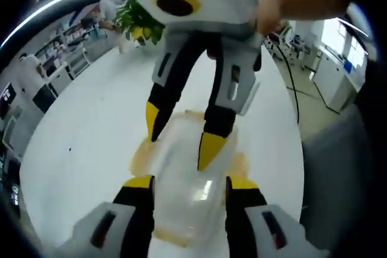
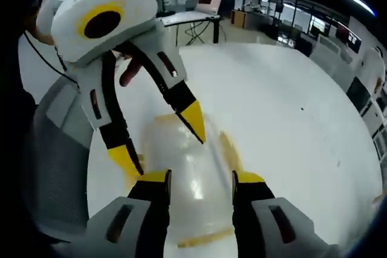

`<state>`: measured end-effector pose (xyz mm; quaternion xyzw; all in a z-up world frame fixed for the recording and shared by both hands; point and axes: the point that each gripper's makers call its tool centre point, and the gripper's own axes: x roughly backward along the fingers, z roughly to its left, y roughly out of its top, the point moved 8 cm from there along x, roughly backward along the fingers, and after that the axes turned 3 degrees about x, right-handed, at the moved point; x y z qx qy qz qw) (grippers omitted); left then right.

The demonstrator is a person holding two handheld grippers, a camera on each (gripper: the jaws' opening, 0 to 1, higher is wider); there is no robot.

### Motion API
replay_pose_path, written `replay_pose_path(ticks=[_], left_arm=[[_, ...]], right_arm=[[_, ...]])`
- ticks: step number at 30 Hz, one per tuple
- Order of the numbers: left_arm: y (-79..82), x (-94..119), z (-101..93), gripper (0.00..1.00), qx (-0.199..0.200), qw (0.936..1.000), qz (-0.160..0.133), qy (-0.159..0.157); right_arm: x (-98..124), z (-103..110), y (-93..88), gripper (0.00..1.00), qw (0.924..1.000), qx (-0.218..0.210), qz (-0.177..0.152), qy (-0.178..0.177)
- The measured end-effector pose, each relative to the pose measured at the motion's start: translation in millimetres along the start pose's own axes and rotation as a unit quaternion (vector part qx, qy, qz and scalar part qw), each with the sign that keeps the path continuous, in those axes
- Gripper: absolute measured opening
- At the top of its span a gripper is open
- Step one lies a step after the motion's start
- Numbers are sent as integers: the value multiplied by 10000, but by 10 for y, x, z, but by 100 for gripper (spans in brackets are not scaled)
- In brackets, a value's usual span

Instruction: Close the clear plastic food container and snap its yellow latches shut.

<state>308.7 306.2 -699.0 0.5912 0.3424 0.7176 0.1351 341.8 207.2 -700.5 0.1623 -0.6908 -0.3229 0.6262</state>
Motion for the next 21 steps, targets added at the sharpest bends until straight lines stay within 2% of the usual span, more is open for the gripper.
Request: replay_pose_path(ticks=[5, 7, 10, 15, 17, 18, 21], left_arm=[[21, -42, -72, 46, -227, 9997, -44, -6], [-16, -85, -104, 47, -538, 9985, 100, 4], [-67, -149, -147, 48, -684, 9974, 236, 35], [-42, -167, -153, 49, -856, 9960, 160, 199], [-47, -172, -175, 49, -924, 9953, 154, 240], [-47, -172, -177, 49, -937, 9951, 154, 258], [-50, -180, -177, 49, -1000, 9944, 157, 307]], right_arm=[[-15, -36, 20, 38, 9999, 96, 73, 39], [-28, -63, 17, 38, 9997, 169, 162, 66], [-56, -118, -2, 40, 9995, 120, 260, 163], [-110, -171, 16, 42, 9977, 51, 408, 544], [-141, -222, 22, 41, 9952, 214, 641, 708], [-155, -220, 46, 40, 9948, 151, 603, 813], [-183, -261, 74, 40, 9907, 268, 827, 1051]])
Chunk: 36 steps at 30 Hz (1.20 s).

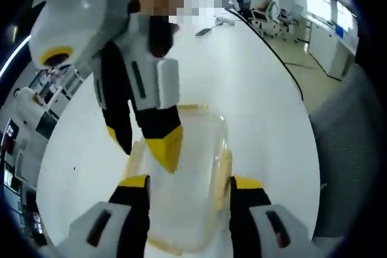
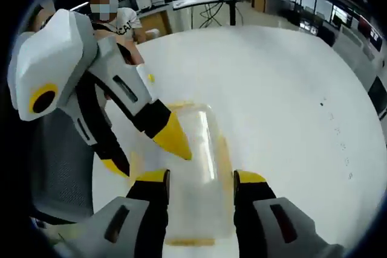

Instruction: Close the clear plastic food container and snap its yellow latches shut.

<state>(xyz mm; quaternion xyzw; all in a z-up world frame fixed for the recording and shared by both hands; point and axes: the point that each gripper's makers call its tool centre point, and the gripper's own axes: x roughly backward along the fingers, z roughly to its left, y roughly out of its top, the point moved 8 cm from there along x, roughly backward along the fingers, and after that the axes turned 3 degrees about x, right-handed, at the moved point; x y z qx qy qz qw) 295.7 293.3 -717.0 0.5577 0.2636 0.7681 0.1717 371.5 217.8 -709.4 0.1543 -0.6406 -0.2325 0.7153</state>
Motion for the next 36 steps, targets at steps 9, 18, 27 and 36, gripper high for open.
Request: replay_pose_path(ticks=[9, 18, 27, 36], left_arm=[[1, -17, -31, 47, -18, 9999, 70, 107], [6, -23, -11, 46, 31, 9998, 162, 88], [17, -36, -10, 43, 25, 9997, 218, 115], [27, -61, -27, 41, -93, 9996, 250, 24]], right_arm=[[-75, -39, 141, 39, 9939, 202, 987, 444], [-133, -79, 201, 38, 9880, 288, 1358, 679], [-148, -62, 189, 36, 9837, 353, 1533, 876], [-171, -79, 234, 37, 9819, 307, 1689, 804]])
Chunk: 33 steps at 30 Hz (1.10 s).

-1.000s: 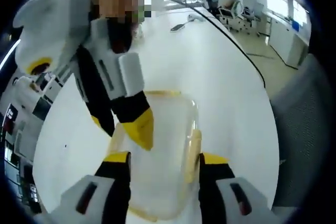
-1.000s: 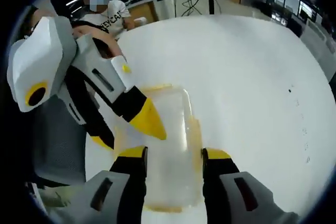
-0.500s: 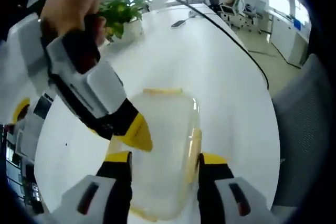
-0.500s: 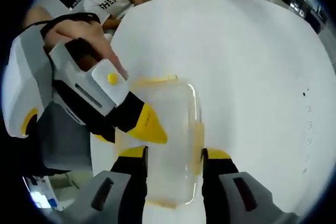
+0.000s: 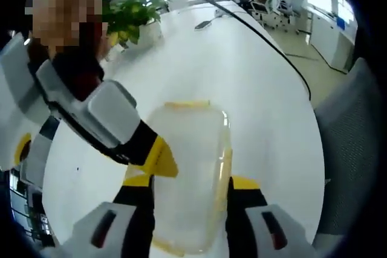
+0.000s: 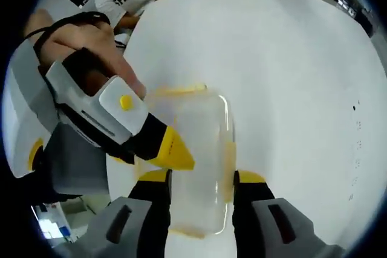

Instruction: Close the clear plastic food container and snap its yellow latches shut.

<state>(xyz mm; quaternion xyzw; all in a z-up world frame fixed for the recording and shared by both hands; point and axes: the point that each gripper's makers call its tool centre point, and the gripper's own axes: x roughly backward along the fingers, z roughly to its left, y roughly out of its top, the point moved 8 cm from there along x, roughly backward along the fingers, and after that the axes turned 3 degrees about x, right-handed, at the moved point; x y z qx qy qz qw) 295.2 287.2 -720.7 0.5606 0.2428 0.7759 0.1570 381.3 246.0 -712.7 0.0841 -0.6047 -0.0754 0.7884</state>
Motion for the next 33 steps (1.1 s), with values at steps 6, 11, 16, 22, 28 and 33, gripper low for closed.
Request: replay_pose_path(ticks=[6, 11, 16, 22, 28, 33], left_arm=[[11, 3, 11, 42, -35, 10000, 20, 52], [18, 9, 9, 43, -56, 9999, 52, 80], [22, 17, 4, 44, -86, 9999, 22, 101], [42, 62, -1, 56, -44, 9994, 115, -330], [25, 86, -48, 84, 157, 9991, 150, -352], [-18, 100, 28, 97, 362, 9986, 211, -320]], right_arm=[[10, 2, -17, 38, 10000, -26, -15, 3], [26, -6, -58, 38, 9998, -47, -206, 35], [28, -5, -61, 39, 9995, -78, -308, 50], [72, 27, -82, 43, 9974, 342, -588, -255], [120, 101, -196, 62, 9944, 115, -965, -403], [134, 169, -346, 69, 9931, 38, -1021, -572]])
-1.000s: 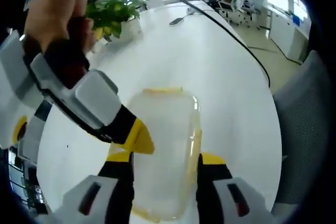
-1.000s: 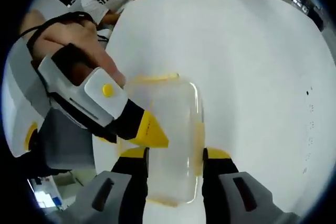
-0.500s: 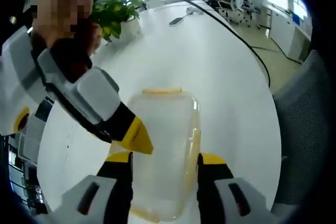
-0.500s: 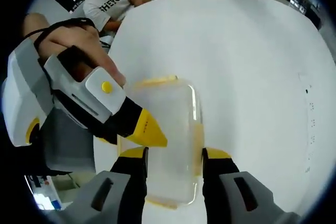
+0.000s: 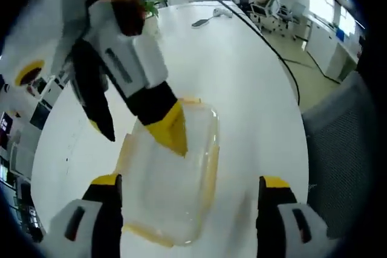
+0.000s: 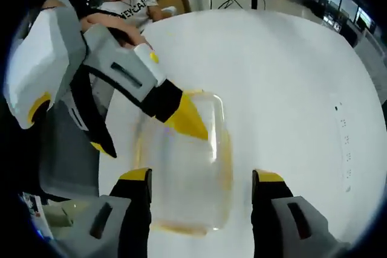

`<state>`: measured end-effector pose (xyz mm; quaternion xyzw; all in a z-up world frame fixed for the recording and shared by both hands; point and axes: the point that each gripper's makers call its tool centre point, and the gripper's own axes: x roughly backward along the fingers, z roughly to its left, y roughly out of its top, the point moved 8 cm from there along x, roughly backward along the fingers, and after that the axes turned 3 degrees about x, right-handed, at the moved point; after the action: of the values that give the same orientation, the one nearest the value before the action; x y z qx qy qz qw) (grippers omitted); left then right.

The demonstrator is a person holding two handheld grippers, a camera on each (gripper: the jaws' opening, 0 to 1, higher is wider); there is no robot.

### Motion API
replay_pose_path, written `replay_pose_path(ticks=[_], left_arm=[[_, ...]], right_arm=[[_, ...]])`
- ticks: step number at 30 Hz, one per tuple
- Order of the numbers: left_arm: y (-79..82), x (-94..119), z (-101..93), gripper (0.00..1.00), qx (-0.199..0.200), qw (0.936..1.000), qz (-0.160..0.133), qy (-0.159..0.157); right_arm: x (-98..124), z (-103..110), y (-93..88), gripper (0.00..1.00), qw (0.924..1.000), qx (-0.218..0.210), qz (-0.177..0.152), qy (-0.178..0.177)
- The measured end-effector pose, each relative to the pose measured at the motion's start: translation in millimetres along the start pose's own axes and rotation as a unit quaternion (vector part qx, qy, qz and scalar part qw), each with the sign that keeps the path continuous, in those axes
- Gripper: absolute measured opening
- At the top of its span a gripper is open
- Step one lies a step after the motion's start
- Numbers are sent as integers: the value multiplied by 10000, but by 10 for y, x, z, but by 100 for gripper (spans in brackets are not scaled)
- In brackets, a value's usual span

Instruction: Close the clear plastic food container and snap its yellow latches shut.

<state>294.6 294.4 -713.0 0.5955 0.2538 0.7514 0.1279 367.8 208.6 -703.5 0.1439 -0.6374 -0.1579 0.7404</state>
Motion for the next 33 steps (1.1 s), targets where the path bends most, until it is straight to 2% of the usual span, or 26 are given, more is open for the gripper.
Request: replay_pose_path(ticks=[1, 2, 3, 4, 7, 10, 14, 20, 24, 28, 31, 33], left_arm=[[-13, 6, 33, 99, 146, 9998, 39, 116], [-30, 16, 51, 99, 212, 9997, 110, 100], [-54, 18, 59, 99, 318, 9993, 171, -37], [-65, 19, 74, 99, 327, 9993, 195, -71], [-101, 28, 125, 99, -20, 9994, 338, -59], [-131, 23, 167, 99, -93, 9991, 404, -103], [-197, -2, 267, 99, -166, 9983, 553, -100], [-254, -85, 331, 95, -391, 9964, 675, -317], [-269, -140, 353, 94, -424, 9953, 787, -375], [-228, -201, 354, 87, -398, 9948, 820, -446], [-238, -217, 331, 81, -670, 9922, 963, -418], [-233, -214, 347, 81, -654, 9923, 973, -392]], right_arm=[[3, 41, -28, 72, 10000, 17, 22, -42], [5, 57, -40, 76, 9999, 68, 30, -133], [5, 73, -52, 81, 9994, 161, -11, -320], [4, 93, -60, 84, 9994, 156, -16, -319], [12, 162, -93, 87, 9977, 395, 97, -540], [7, 222, -130, 88, 9973, 365, 184, -615], [-9, 324, -207, 86, 9935, 568, 453, -871], [-96, 372, -294, 86, 9912, 552, 540, -1071], [-134, 391, -322, 85, 9903, 598, 543, -1126], [-220, 415, -388, 83, 9893, 669, 731, -1067], [-236, 399, -430, 78, 9863, 809, 854, -1158], [-224, 395, -442, 78, 9883, 733, 758, -1106]])
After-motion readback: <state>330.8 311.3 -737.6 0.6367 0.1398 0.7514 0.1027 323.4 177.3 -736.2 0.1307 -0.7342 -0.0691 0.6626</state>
